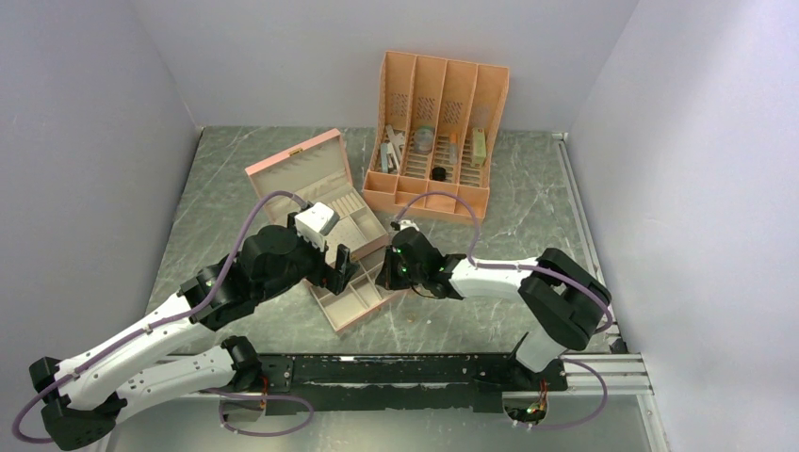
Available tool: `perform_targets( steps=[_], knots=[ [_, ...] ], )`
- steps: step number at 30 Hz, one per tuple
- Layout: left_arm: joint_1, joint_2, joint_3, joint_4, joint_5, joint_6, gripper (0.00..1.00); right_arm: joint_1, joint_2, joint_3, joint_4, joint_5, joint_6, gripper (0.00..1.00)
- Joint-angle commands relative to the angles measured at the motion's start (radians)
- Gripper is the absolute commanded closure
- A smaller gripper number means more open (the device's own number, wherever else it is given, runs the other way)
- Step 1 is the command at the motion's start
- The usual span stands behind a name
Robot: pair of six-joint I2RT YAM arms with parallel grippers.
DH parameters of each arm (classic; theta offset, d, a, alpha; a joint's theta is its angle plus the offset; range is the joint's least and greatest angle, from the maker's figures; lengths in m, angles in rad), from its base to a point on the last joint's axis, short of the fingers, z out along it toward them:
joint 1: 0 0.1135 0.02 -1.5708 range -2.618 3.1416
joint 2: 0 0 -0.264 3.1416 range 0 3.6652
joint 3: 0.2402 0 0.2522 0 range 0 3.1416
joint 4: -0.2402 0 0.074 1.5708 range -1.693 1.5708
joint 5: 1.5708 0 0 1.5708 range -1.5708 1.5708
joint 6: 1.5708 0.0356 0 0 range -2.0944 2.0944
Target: Organize the mixed jewelry
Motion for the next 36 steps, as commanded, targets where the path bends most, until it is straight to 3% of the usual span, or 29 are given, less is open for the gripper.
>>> perform_targets(
  steps=[1,8,17,29,36],
  knots=[
    [-0.006,-0.010,0.001,-0.003,0.014,0.014,0.03,0.008,0.016,-0.012,0.018,0.010,0.010,1.00],
    [-0.006,-0.013,0.001,-0.003,0.013,0.014,0.03,0.009,-0.013,0.007,-0.006,0.020,0.005,1.00],
    [-0.006,-0.013,-0.003,0.002,0.009,0.008,0.03,0.009,-0.171,0.054,-0.155,0.095,-0.034,1.00],
    [-0.005,0.002,-0.004,0.007,0.002,-0.005,0.02,0.006,-0.432,0.008,-0.407,0.360,-0.076,0.70],
    [-0.004,-0.002,-0.004,0.011,-0.012,0.002,0.03,-0.003,-0.482,-0.055,-0.528,0.485,-0.012,0.62]
  ],
)
